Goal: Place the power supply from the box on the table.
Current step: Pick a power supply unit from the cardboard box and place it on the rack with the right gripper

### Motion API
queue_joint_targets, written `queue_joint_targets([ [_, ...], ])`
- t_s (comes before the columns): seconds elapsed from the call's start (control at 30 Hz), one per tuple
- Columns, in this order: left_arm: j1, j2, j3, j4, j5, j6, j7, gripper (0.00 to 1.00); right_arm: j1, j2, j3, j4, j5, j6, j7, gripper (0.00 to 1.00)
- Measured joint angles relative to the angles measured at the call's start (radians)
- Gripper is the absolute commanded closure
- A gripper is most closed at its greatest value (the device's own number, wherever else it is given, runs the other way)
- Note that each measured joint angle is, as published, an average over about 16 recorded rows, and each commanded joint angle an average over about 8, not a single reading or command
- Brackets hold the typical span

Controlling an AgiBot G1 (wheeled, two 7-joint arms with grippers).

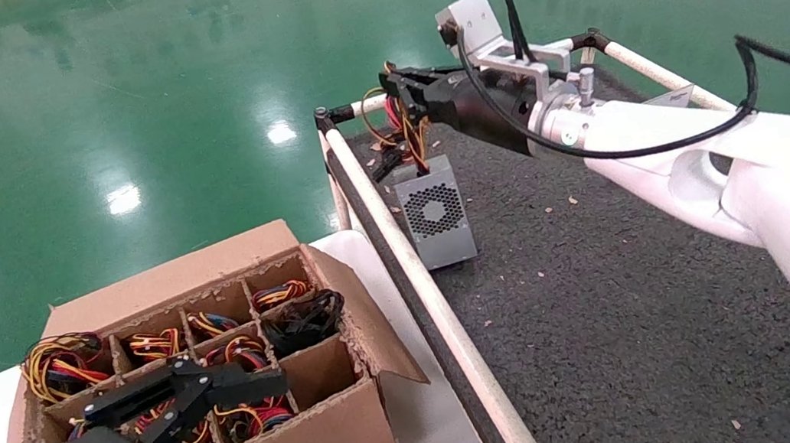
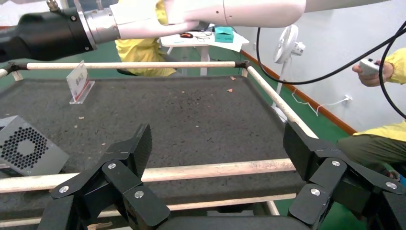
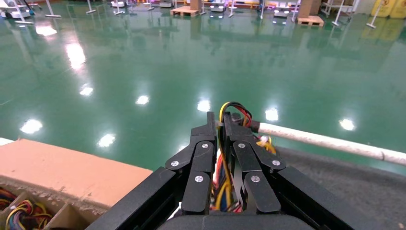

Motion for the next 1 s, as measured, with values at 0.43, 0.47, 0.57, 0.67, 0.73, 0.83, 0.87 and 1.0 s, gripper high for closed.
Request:
queue_joint_targets([
  [0.43, 0.0, 0.0, 0.001, 0.0, 0.0, 0.0, 0.0, 0.0, 0.001, 0.001, -0.038, 0.015, 0.018, 0.031, 0.006, 1.0],
  [0.47, 0.0, 0.0, 0.001, 0.0, 0.0, 0.0, 0.0, 0.0, 0.004, 0.001, -0.041, 0.017, 0.02, 0.034, 0.005, 1.0],
  [0.57, 0.0, 0.0, 0.001, 0.0, -0.001, 0.0, 0.0, 0.0, 0.01, 0.0, -0.05, 0.024, 0.025, 0.041, 0.0, 1.0],
  [0.67, 0.0, 0.0, 0.001, 0.0, -0.001, 0.0, 0.0, 0.0, 0.014, 0.0, -0.058, 0.031, 0.032, 0.047, -0.003, 1.0],
  [0.73, 0.0, 0.0, 0.001, 0.0, -0.001, 0.0, 0.001, 0.0, 0.015, -0.001, -0.063, 0.035, 0.038, 0.049, -0.004, 1.0],
  [0.83, 0.0, 0.0, 0.001, 0.0, -0.001, 0.0, 0.001, 0.0, 0.013, -0.001, -0.071, 0.042, 0.049, 0.051, -0.005, 1.0],
  [0.87, 0.0, 0.0, 0.001, 0.0, -0.001, -0.001, 0.001, 0.0, 0.012, -0.001, -0.073, 0.044, 0.053, 0.051, -0.005, 1.0],
  [1.0, 0.0, -0.001, 0.001, 0.0, -0.001, -0.001, 0.001, 0.0, 0.006, -0.001, -0.083, 0.049, 0.069, 0.052, -0.004, 1.0],
])
